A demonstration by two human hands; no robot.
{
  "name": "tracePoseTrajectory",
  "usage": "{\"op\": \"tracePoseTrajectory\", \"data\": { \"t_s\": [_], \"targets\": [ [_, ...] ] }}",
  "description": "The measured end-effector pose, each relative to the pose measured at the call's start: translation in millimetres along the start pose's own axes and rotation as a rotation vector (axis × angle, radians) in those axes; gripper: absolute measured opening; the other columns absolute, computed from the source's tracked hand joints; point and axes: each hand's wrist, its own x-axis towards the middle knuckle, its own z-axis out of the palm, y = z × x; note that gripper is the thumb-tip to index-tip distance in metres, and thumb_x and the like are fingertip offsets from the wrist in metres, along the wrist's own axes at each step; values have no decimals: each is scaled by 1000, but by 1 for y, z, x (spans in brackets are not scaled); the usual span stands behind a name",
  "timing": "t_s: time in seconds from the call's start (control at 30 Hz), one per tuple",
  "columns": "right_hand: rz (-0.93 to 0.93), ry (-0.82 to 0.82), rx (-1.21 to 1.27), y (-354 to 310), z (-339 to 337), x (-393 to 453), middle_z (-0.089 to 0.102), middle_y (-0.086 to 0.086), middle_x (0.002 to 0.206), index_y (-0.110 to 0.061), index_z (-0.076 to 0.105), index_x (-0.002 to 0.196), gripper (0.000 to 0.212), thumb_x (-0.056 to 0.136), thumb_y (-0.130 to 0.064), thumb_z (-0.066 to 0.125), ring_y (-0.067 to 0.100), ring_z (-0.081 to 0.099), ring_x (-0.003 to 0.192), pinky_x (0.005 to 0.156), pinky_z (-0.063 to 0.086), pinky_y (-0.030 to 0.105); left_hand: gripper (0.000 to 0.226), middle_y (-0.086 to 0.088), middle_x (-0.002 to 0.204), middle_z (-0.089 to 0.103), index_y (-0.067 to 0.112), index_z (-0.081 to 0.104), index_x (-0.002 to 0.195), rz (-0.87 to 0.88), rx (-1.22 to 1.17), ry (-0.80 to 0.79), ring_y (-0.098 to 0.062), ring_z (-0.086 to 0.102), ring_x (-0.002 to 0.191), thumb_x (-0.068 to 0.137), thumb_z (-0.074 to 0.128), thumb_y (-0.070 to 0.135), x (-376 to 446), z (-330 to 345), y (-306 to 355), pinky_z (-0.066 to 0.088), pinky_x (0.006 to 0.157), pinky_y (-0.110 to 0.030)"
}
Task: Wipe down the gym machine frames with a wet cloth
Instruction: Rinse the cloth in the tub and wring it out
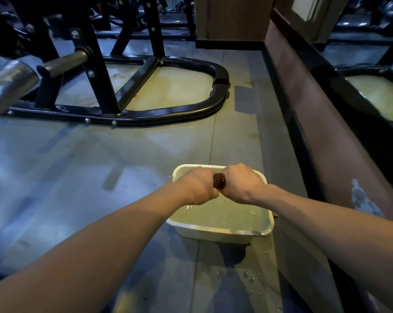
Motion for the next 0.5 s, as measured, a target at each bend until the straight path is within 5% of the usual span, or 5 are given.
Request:
{"op": "tracePoseTrajectory", "data": {
  "t_s": [0.2, 0.33, 0.5],
  "targets": [
    [228, -328, 524, -8, 7, -2, 58, 3, 72, -10, 70, 89, 6, 89, -15, 71, 14, 51, 57, 48, 42, 27, 26, -4, 117, 66, 23, 51, 126, 290, 476, 130, -24, 61, 99, 102, 55, 32, 7, -1, -21, 51, 81, -37],
    [297, -607, 745, -11, 8, -4, 50, 3, 78, -4, 61, 117, 24, 96, -15, 65, 10, 43, 54, 48, 36, 23, 30, -4, 114, 64, 21, 44, 131, 444, 583, 180, -22, 62, 96, 105, 51, 34, 6, -1, -37, 43, 72, -31],
    [206, -415, 586, -4, 13, 7, 55, 10, 81, -1, 70, 107, 25, 88, -17, 73, 24, 48, 69, 55, 41, 33, 42, -2, 112, 61, 29, 35, 142, 539, 475, 242, -21, 61, 94, 105, 51, 40, 10, 8, -47, 54, 79, -32]
  ]
}}
